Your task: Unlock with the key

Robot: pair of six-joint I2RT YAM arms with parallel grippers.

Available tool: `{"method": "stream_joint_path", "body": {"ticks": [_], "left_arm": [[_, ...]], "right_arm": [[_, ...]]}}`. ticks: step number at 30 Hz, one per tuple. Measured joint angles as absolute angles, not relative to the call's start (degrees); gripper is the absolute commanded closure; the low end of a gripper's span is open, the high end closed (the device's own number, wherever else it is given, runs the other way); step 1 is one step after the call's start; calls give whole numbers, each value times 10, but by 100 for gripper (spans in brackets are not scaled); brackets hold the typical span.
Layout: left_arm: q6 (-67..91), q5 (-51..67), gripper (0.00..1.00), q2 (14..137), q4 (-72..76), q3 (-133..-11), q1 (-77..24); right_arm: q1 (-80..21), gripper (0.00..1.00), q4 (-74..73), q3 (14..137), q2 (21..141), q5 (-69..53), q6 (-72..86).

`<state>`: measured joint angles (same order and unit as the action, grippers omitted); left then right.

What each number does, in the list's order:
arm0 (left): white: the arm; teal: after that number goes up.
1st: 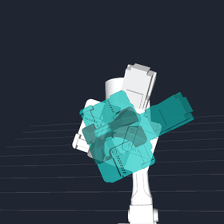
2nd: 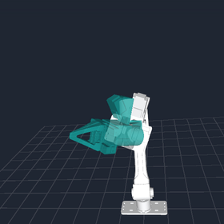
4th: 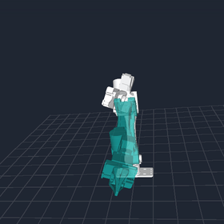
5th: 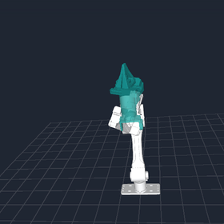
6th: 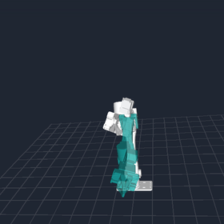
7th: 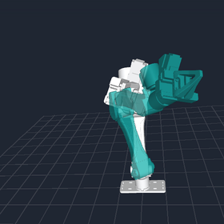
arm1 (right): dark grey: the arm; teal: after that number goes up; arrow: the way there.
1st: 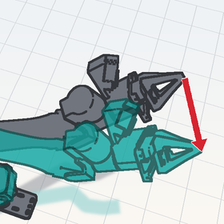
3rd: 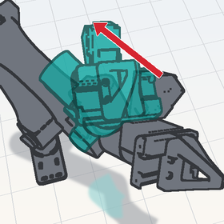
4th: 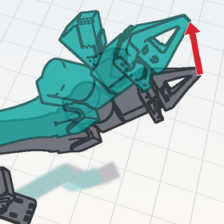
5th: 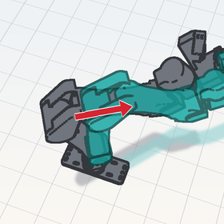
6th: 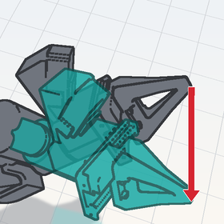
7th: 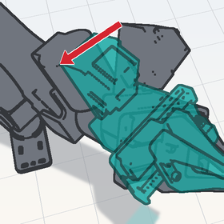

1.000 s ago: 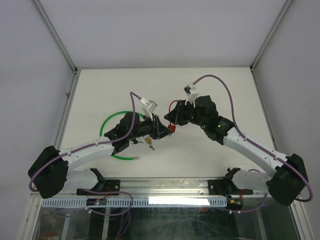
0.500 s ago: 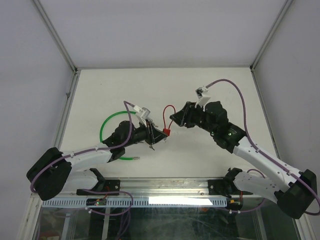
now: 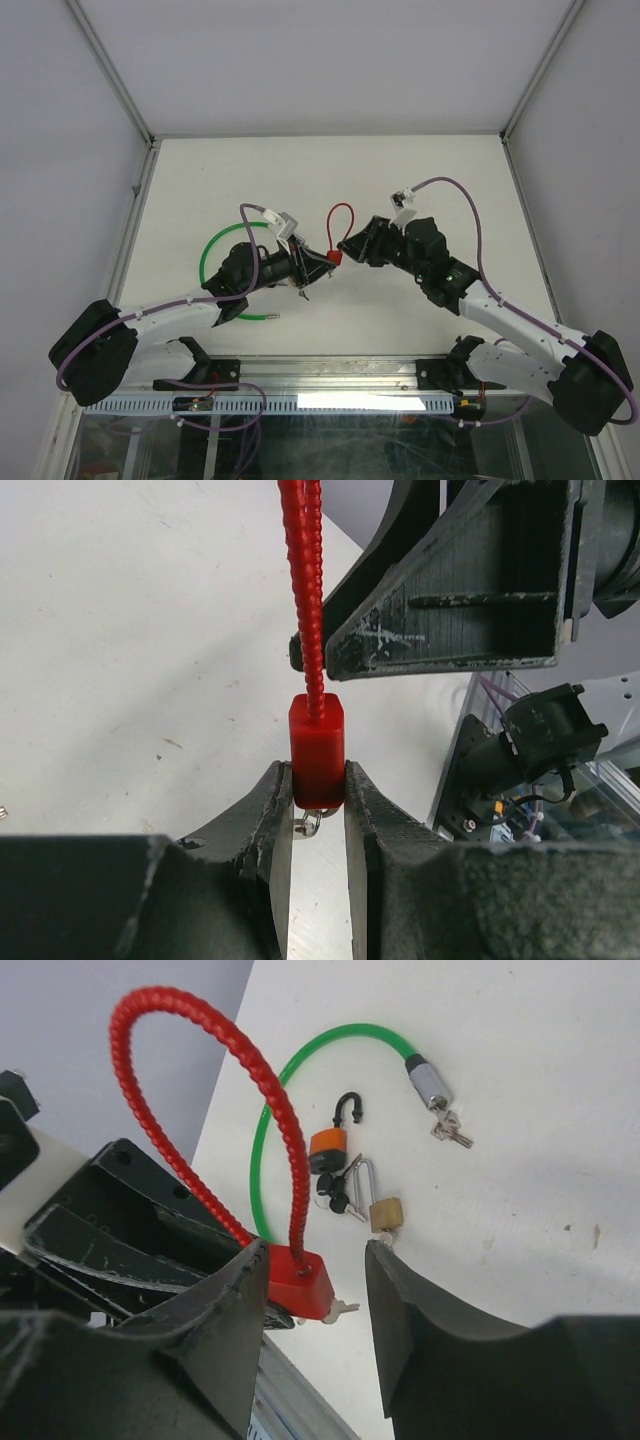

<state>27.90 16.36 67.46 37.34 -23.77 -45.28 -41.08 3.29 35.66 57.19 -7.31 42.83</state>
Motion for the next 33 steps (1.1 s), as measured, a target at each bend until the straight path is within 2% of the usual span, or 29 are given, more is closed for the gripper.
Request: {"method": "stream_joint_path", "body": {"ticks": [5, 7, 11, 33], "left_arm": [[271, 173, 100, 675, 374, -238, -453], [270, 181, 100, 675, 375, -238, -453], [267, 188, 100, 675, 374, -238, -453], [253, 224, 100, 709, 253, -314, -466]], "right_arm": [[-411, 66, 64, 357, 573, -73, 436], [-411, 74, 73, 357, 577, -75, 437], [-411, 99, 83, 356, 593, -82, 440], [-380, 100, 67, 352, 563, -103, 389]]}}
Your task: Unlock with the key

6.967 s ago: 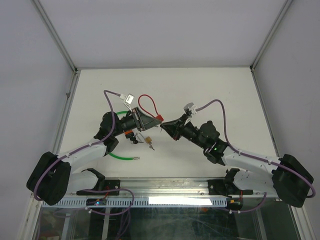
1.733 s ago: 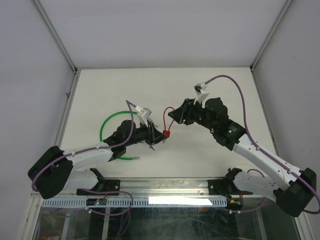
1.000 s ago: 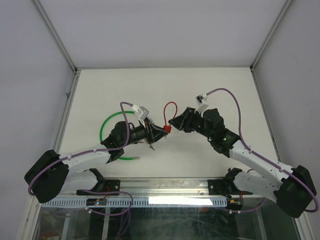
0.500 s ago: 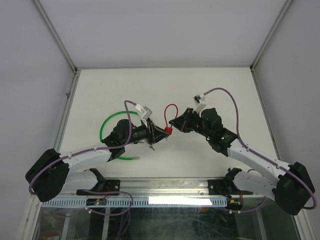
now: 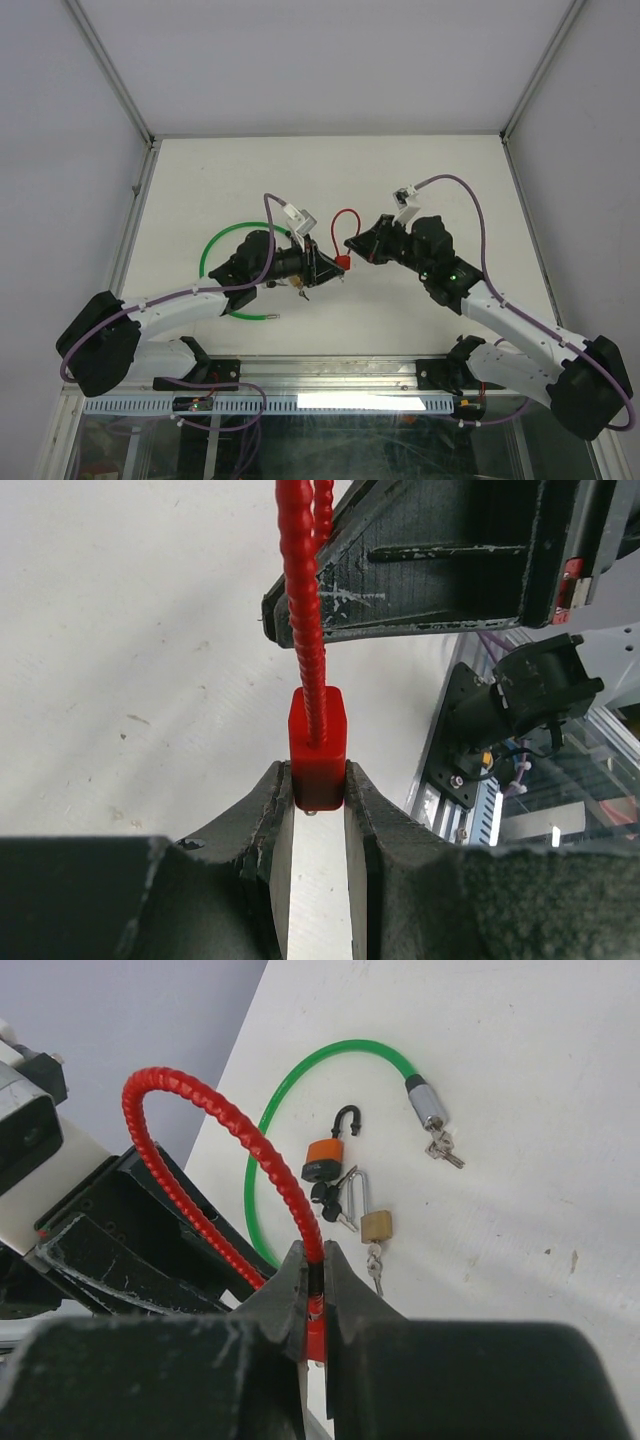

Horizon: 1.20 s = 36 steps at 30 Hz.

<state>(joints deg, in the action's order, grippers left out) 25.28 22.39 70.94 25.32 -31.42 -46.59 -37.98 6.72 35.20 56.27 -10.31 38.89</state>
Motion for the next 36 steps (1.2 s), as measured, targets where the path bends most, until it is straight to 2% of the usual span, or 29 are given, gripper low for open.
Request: {"method": "stream_joint_path", "body": {"ticks": [4, 9, 16, 26, 36], "left_arm": [[242, 215, 100, 713, 203, -336, -473], [230, 206, 100, 719, 124, -375, -474], [227, 211, 100, 746, 19, -426, -472], [226, 225, 100, 757, 23, -428, -472], [230, 227, 100, 754, 40, -427, -472]], "right_arm": [[-373, 100, 52, 356, 570, -122, 372], [-368, 100, 22, 428, 655, -172, 340], [-399, 100, -1, 467, 719, -172, 306], [-389, 100, -68, 474, 684, -118, 279], [-375, 100, -41, 451, 662, -131, 296]]}}
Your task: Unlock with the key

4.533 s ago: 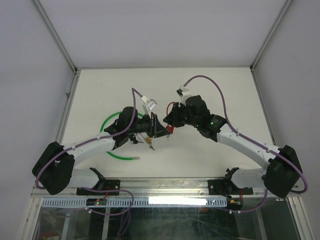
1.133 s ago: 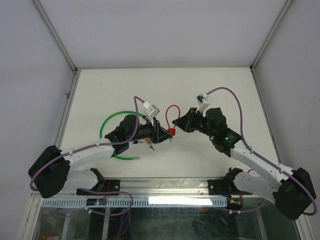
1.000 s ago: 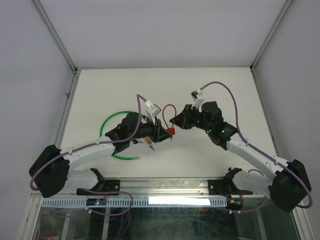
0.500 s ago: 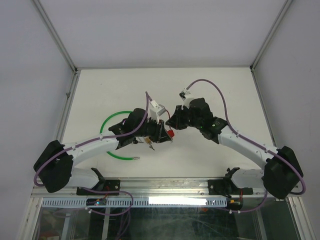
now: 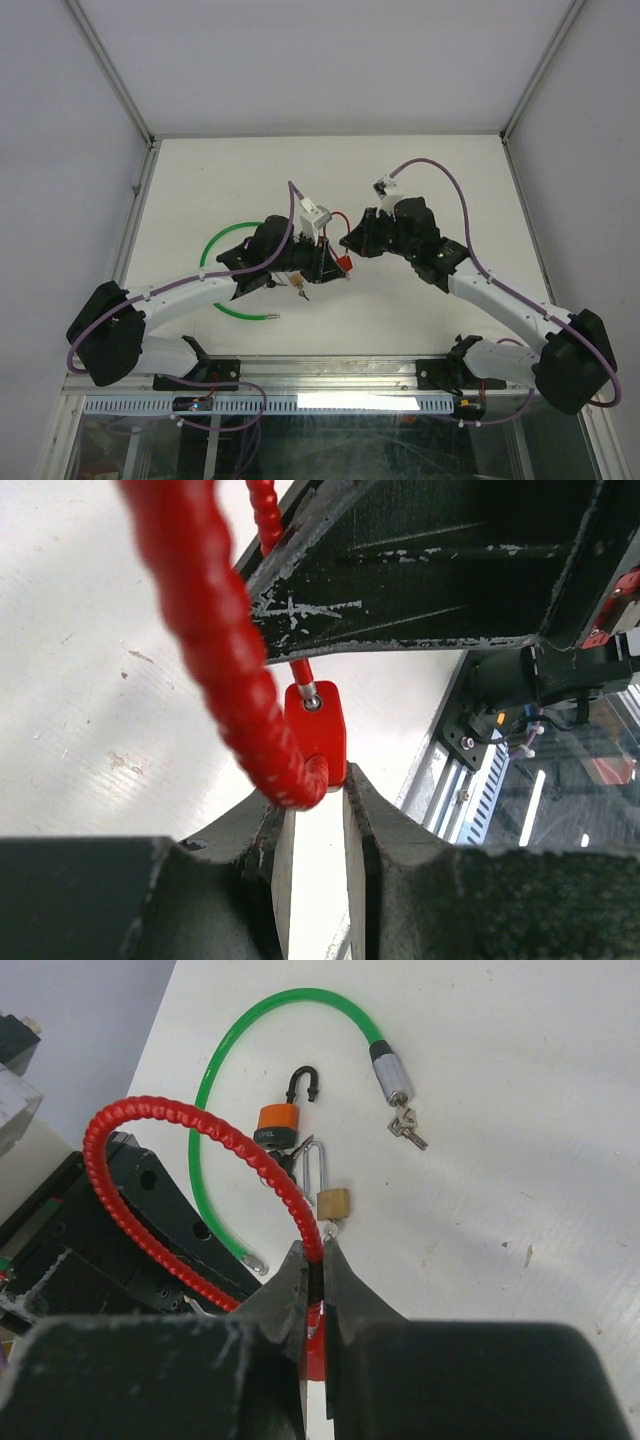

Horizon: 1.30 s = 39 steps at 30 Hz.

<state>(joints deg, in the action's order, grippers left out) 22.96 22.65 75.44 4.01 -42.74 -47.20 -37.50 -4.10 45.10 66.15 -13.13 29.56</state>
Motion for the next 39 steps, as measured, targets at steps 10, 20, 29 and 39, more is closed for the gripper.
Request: {"method": "stream_joint_path", "body": {"ticks": [10, 20, 29, 39], "left_arm": [[309, 227, 72, 722, 152, -352, -468], [412, 212, 48, 718, 351, -255, -468], [440, 165, 49, 719, 441, -224, -468], [457, 124, 67, 739, 489, -216, -468]], "right_arm": [[-374, 100, 23, 409, 644, -159, 316], [-393, 100, 174, 315, 632, -96, 455], [-415, 100, 229, 287, 616, -39, 531], [-437, 100, 276, 254, 614, 2, 583]]}}
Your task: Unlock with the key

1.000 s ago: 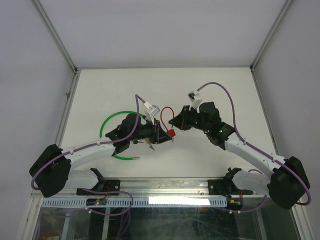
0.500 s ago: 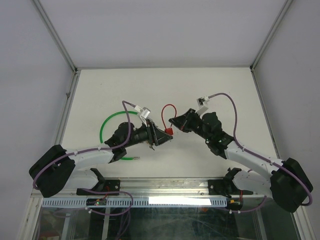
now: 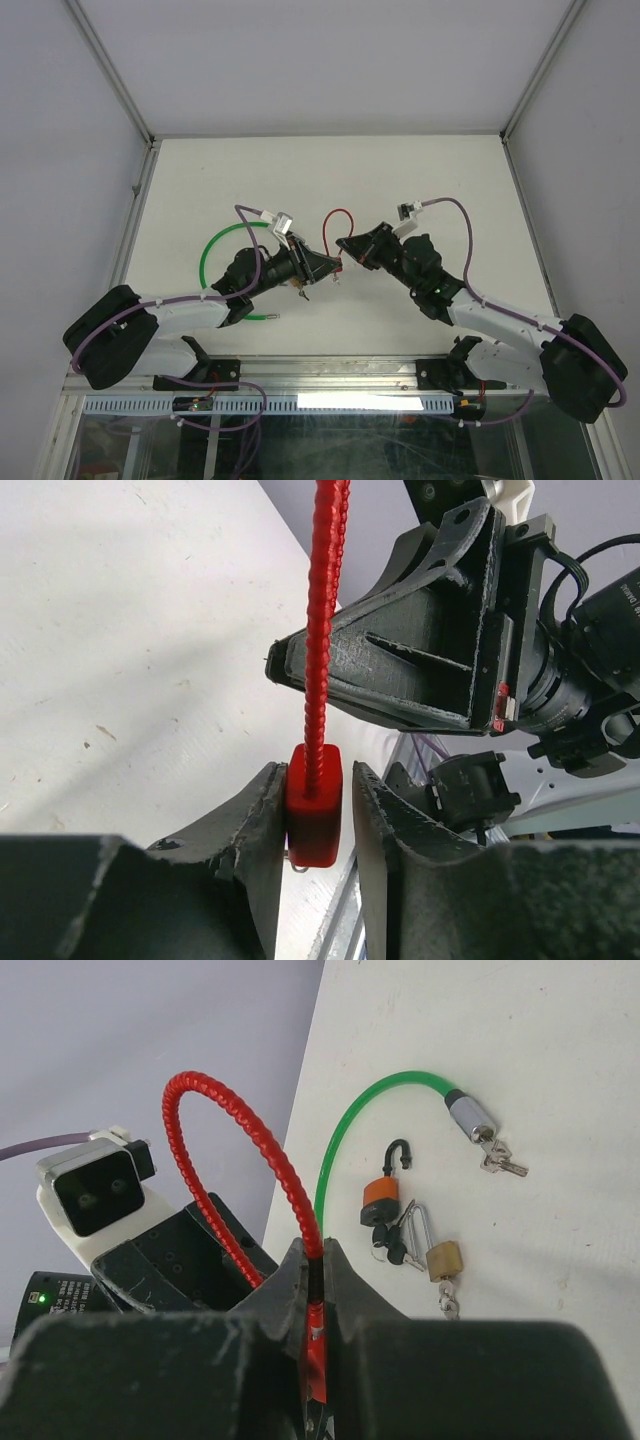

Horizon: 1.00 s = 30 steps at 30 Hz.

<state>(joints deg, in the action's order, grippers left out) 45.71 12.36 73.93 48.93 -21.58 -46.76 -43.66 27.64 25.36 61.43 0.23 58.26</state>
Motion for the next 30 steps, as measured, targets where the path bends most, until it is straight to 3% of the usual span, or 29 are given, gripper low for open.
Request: {"method": "stream_joint_path", "body": {"ticks": [6, 11, 14, 15, 17, 18, 30], "left_arm": [[459, 123, 55, 740, 494, -216, -468], [459, 125, 54, 740, 494, -216, -468], [460, 126, 62, 740, 494, -216, -468], [460, 126, 69, 741, 494, -216, -468], [462, 128, 94, 746, 497, -216, -468], [464, 130, 100, 749, 497, -216, -468], [410, 139, 100, 744, 419, -243, -468]], "right_arm": [[-440, 100, 280, 245, 602, 19, 586], [-441, 100, 281, 245, 599, 27, 586], [-441, 100, 283, 245, 599, 28, 586], [-441, 100, 285, 245, 599, 28, 586], [-442, 100, 289, 245, 599, 28, 586], [-443, 100, 290, 245, 599, 28, 586], [-448, 100, 232, 284, 614, 13, 498]]}}
